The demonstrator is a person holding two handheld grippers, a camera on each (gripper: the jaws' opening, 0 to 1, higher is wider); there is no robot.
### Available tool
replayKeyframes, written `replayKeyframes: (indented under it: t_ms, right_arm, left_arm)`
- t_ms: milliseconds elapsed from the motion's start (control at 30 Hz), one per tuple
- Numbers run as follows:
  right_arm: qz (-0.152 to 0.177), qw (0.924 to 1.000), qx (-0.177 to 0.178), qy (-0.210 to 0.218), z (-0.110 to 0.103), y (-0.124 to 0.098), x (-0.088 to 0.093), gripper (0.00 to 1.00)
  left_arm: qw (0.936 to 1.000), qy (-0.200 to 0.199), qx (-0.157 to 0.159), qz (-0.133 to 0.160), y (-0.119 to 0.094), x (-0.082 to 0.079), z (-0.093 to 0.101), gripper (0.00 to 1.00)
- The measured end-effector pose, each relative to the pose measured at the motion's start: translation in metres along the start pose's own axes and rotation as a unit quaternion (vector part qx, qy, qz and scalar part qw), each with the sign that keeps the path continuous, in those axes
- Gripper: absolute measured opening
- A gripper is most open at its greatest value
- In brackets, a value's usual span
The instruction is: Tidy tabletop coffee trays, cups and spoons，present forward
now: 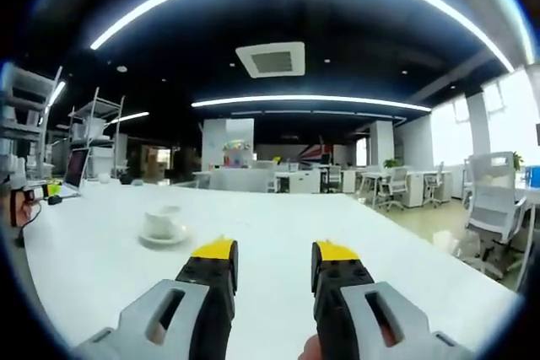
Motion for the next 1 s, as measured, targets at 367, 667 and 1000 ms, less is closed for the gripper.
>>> replayKeyframes:
  t_ms: [367,667,1000]
  right_arm:
    - [-0.001,1.0000,0.002,-0.006,0.005,0.004,0.002,0.35]
    - [-0.006,1.0000,0.000,-0.001,0.008,0.005,0.011,0.35]
    - [-0.006,1.0000,0.000,0.000,0.006,0.003,0.011,0.35]
  left_arm:
    - [1.0000,0.004,0.003,0.005,0.004,-0.004,0.002,0.27]
    - [1.0000,0.009,-0.001,-0.002,-0.002,0.002,0.001,0.27]
    - [0.9999,0.008,-0.006,-0.005,-0.005,0.003,-0.001,0.27]
Point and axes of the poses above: the point that each gripper's makers call its tool centre point, and the gripper's own axes: y roughly forward along the fingers, z roughly to its right, x roughly out of its underside, the point moved 8 cm from there along -y, roughly backward along the fingers, and after that the axes turned 4 degrees about z, right-handed, at the moved point
